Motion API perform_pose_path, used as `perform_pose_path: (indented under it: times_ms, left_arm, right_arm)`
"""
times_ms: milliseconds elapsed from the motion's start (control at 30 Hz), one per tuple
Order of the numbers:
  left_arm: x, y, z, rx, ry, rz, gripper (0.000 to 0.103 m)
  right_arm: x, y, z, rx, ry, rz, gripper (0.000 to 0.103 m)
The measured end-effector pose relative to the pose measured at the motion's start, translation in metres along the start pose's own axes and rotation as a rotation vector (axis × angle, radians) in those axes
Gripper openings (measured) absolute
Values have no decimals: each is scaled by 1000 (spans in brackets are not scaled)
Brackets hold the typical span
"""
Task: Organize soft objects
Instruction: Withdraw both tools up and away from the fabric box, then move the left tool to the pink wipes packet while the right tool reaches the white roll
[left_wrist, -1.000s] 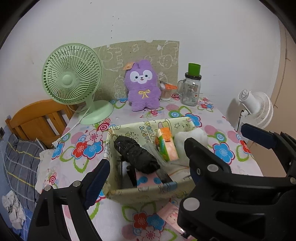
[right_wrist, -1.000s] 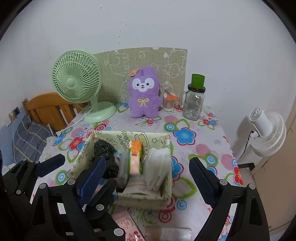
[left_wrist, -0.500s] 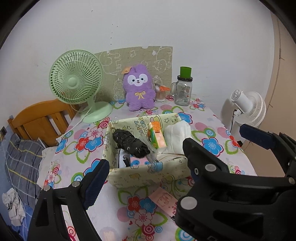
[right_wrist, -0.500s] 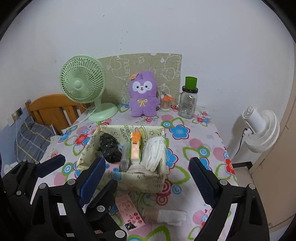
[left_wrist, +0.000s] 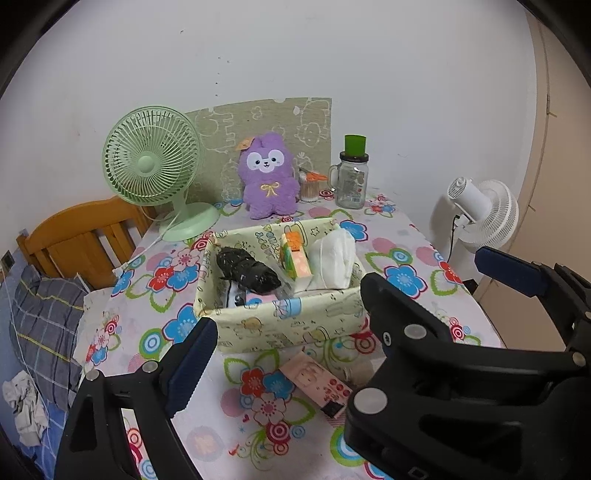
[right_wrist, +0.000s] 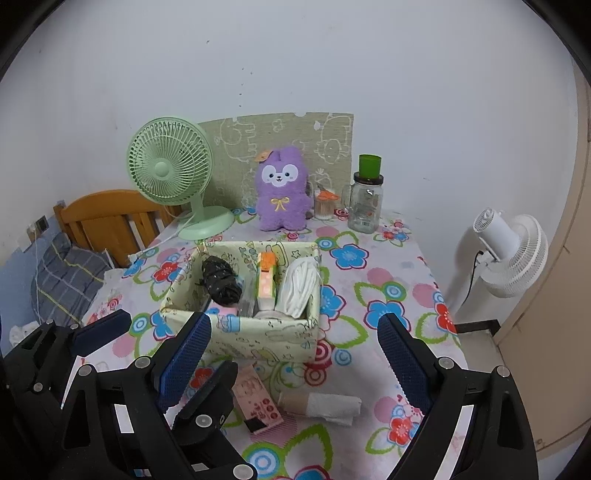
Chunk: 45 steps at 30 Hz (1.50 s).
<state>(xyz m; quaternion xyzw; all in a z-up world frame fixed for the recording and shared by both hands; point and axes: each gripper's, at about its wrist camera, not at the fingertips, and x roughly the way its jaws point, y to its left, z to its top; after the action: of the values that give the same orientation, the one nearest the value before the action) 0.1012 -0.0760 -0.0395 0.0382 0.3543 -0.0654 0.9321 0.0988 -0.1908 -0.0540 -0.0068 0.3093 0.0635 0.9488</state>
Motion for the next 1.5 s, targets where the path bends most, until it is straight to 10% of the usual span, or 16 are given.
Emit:
perform_pose_path:
  times_ms: [800,1500]
  left_arm:
    - [-15,-28,-45,4,13,-35,93]
    - [54,-23,-88,-2,106,-36,93]
  right_arm:
    - [-27,-15,-50,-1,-1,-20,94]
    - [41,-17,-97,17,88,17,94]
